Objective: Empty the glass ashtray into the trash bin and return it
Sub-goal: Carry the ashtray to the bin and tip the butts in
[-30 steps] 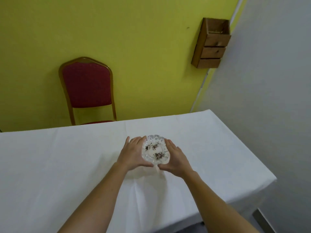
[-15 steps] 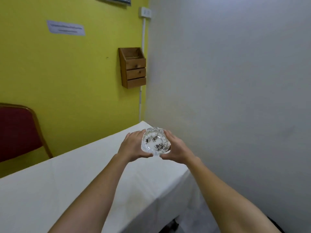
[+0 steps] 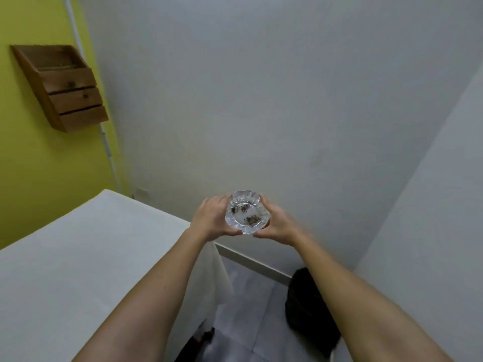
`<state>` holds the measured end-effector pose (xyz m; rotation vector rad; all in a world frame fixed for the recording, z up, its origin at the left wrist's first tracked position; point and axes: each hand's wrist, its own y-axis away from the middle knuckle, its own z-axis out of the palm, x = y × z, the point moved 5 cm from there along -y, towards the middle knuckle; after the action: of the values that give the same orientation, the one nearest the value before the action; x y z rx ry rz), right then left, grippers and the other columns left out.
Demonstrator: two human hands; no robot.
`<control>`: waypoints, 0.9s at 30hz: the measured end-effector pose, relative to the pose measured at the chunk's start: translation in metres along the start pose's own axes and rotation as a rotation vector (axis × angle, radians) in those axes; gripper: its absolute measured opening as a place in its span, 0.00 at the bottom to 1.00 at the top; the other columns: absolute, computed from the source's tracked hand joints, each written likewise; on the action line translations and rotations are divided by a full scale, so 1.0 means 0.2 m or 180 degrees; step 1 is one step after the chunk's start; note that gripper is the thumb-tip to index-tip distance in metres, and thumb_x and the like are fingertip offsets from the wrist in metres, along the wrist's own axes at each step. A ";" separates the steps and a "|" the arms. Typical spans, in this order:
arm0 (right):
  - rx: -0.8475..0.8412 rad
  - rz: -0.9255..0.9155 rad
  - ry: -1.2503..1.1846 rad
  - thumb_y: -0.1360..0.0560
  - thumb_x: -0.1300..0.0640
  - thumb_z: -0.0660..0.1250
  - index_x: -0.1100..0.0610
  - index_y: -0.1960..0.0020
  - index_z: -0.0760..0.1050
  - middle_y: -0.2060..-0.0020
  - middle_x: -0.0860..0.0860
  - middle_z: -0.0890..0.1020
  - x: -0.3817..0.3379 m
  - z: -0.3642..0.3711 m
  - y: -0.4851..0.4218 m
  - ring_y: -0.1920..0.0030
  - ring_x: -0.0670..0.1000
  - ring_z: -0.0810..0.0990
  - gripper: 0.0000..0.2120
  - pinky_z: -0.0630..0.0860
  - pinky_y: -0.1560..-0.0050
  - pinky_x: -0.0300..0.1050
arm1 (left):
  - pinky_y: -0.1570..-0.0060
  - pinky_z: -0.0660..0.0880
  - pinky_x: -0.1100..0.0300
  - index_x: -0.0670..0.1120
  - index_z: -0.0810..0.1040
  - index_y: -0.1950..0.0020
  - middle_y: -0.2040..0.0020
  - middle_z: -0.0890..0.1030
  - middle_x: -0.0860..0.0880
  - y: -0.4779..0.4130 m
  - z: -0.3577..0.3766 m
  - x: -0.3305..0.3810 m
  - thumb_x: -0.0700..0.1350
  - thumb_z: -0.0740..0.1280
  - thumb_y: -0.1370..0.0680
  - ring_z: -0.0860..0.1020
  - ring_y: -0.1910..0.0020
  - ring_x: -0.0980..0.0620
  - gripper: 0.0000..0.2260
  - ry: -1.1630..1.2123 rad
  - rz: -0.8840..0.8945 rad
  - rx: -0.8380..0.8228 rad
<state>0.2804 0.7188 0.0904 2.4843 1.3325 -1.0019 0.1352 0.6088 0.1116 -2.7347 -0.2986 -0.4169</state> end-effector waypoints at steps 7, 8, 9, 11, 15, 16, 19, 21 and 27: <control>0.0285 0.0852 -0.0986 0.40 0.67 0.75 0.59 0.24 0.54 0.27 0.56 0.64 0.37 -0.12 0.17 0.29 0.53 0.67 0.49 0.65 0.28 0.49 | 0.37 0.69 0.51 0.44 0.66 0.29 0.36 0.77 0.43 -0.20 0.32 0.26 0.62 0.76 0.39 0.74 0.37 0.43 0.45 0.0328 0.0230 -0.0284; 0.0437 0.0953 -0.1249 0.41 0.67 0.72 0.58 0.25 0.55 0.31 0.55 0.70 0.42 -0.13 0.19 0.35 0.53 0.73 0.48 0.73 0.34 0.48 | 0.36 0.69 0.51 0.43 0.65 0.28 0.35 0.77 0.43 -0.23 0.36 0.28 0.62 0.76 0.39 0.74 0.37 0.43 0.46 0.0354 0.0261 -0.0352; 0.0618 0.1063 -0.1527 0.41 0.67 0.69 0.58 0.26 0.57 0.36 0.55 0.73 0.46 -0.13 0.21 0.41 0.53 0.76 0.46 0.77 0.41 0.45 | 0.36 0.68 0.51 0.43 0.64 0.28 0.34 0.76 0.43 -0.25 0.39 0.31 0.62 0.76 0.39 0.73 0.36 0.43 0.46 0.0374 0.0290 -0.0418; 0.0971 0.1392 -0.2094 0.37 0.68 0.66 0.57 0.28 0.58 0.41 0.57 0.75 0.56 -0.14 0.22 0.46 0.54 0.77 0.39 0.77 0.48 0.46 | 0.34 0.67 0.51 0.43 0.63 0.27 0.32 0.74 0.44 -0.33 0.48 0.35 0.62 0.76 0.38 0.72 0.34 0.44 0.47 0.0410 0.0390 -0.0567; 0.1292 0.2032 -0.2705 0.24 0.64 0.63 0.56 0.42 0.73 0.51 0.56 0.80 0.78 -0.14 0.18 0.57 0.50 0.79 0.12 0.77 0.59 0.42 | 0.33 0.65 0.53 0.43 0.61 0.26 0.30 0.71 0.44 -0.48 0.64 0.39 0.61 0.76 0.37 0.70 0.31 0.45 0.46 0.0537 0.0551 -0.0874; 0.1360 0.2143 -0.2732 0.23 0.60 0.63 0.55 0.46 0.76 0.54 0.55 0.82 0.82 -0.14 0.16 0.58 0.50 0.80 0.08 0.77 0.61 0.41 | 0.33 0.65 0.54 0.44 0.61 0.26 0.30 0.72 0.44 -0.52 0.68 0.39 0.60 0.76 0.37 0.70 0.32 0.45 0.46 0.0579 0.0606 -0.0923; 0.1530 0.2395 -0.2843 0.21 0.50 0.61 0.55 0.53 0.81 0.58 0.53 0.85 0.94 -0.15 0.08 0.58 0.52 0.83 0.13 0.79 0.58 0.44 | 0.33 0.64 0.56 0.43 0.61 0.26 0.29 0.71 0.44 -0.67 0.77 0.38 0.61 0.76 0.36 0.70 0.31 0.46 0.46 0.0634 0.0822 -0.1058; 0.1589 0.2532 -0.2931 0.20 0.48 0.58 0.54 0.53 0.81 0.57 0.53 0.86 1.00 -0.15 0.03 0.54 0.55 0.83 0.16 0.79 0.53 0.50 | 0.30 0.62 0.56 0.43 0.59 0.25 0.27 0.68 0.45 -0.76 0.82 0.37 0.61 0.75 0.35 0.67 0.29 0.47 0.47 0.0586 0.0935 -0.1183; 0.1905 0.2801 -0.3311 0.19 0.49 0.55 0.51 0.53 0.79 0.61 0.48 0.87 1.11 -0.12 -0.04 0.60 0.49 0.84 0.16 0.81 0.63 0.44 | 0.31 0.61 0.56 0.44 0.58 0.24 0.27 0.68 0.45 -0.97 0.97 0.37 0.59 0.76 0.35 0.67 0.29 0.47 0.47 0.0597 0.1394 -0.1522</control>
<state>0.3711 0.8863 -0.0274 1.8416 -0.3722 -2.0663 0.2025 0.8709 0.0228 -3.0599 0.5055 -0.6809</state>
